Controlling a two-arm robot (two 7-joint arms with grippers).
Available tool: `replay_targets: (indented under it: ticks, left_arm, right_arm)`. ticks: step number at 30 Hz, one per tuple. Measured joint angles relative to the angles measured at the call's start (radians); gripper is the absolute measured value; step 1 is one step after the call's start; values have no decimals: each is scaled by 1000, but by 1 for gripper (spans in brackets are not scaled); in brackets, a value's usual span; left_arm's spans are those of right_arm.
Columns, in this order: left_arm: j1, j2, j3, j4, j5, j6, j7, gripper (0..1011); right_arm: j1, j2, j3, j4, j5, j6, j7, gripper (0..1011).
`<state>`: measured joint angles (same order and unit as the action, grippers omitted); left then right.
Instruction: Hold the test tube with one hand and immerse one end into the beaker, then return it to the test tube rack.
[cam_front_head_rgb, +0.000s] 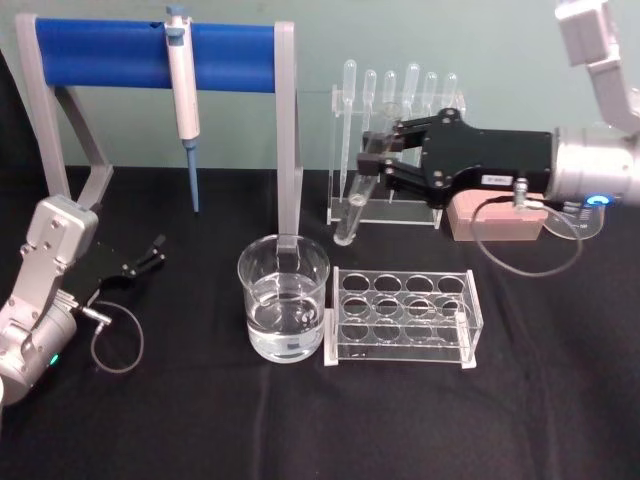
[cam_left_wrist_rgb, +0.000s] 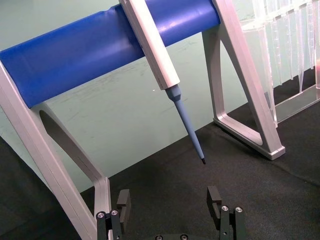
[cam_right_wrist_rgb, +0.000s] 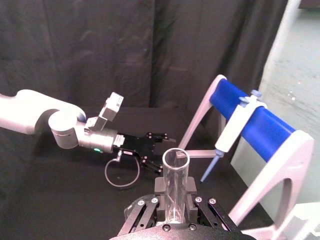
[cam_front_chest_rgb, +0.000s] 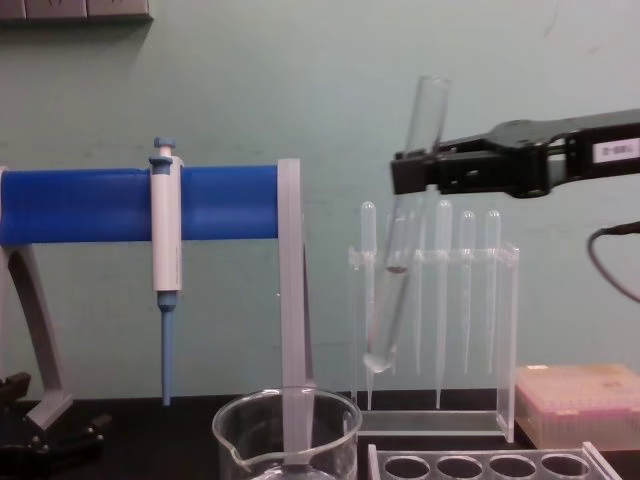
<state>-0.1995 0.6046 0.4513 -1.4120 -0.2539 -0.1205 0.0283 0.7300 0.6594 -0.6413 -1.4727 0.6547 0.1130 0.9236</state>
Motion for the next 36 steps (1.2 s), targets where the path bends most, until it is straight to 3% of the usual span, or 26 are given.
replay_targets:
  ticks: [17, 36]
  left_arm:
    - [0, 0, 0, 0, 0, 0, 0, 1000]
    - [0, 0, 0, 0, 0, 0, 0, 1000]
  right_arm:
    - [67, -91, -91, 89, -16, -16, 19, 233]
    - [88, -121, -127, 124, -35, -28, 26, 233]
